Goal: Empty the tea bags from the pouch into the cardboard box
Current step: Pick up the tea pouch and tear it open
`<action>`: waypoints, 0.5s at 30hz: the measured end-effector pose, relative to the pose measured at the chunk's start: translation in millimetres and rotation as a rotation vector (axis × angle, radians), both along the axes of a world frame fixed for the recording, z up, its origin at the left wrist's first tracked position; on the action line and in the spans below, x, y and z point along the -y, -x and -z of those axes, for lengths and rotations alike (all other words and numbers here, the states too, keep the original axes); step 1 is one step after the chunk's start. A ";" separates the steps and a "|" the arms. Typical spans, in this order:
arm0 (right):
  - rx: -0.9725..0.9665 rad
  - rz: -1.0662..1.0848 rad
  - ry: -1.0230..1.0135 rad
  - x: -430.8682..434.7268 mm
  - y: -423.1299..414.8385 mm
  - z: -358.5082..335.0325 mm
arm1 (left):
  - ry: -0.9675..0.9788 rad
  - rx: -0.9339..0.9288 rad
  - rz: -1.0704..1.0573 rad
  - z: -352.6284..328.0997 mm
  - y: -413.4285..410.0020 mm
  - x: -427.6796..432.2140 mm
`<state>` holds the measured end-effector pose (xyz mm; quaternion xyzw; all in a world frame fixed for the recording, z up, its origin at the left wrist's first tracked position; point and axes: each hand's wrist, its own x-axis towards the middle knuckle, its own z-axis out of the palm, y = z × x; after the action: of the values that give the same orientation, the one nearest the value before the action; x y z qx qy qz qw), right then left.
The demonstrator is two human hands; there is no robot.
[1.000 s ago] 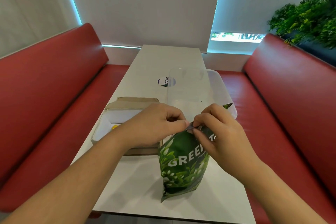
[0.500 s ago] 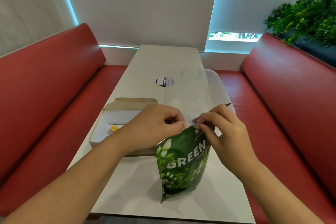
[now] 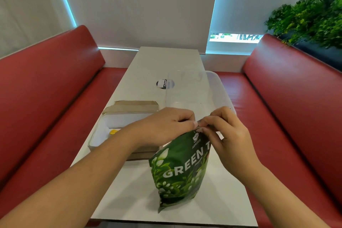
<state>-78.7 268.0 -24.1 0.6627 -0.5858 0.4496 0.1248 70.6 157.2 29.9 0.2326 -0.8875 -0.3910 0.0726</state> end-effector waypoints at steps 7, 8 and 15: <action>-0.079 -0.022 0.001 -4.8 1.2 -1.5 | 0.017 -0.062 0.020 4.1 0.6 -5.3; -0.087 -0.031 -0.003 -4.9 1.5 -2.2 | 0.030 -0.060 0.023 4.1 0.0 -5.2; -0.072 -0.089 -0.024 -15.8 5.5 0.8 | 0.282 -0.032 -0.154 2.2 -13.6 12.3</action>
<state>-84.3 283.8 -24.9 0.7053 -0.5560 0.4237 0.1177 84.2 144.9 27.7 0.2811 -0.9120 -0.2593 0.1482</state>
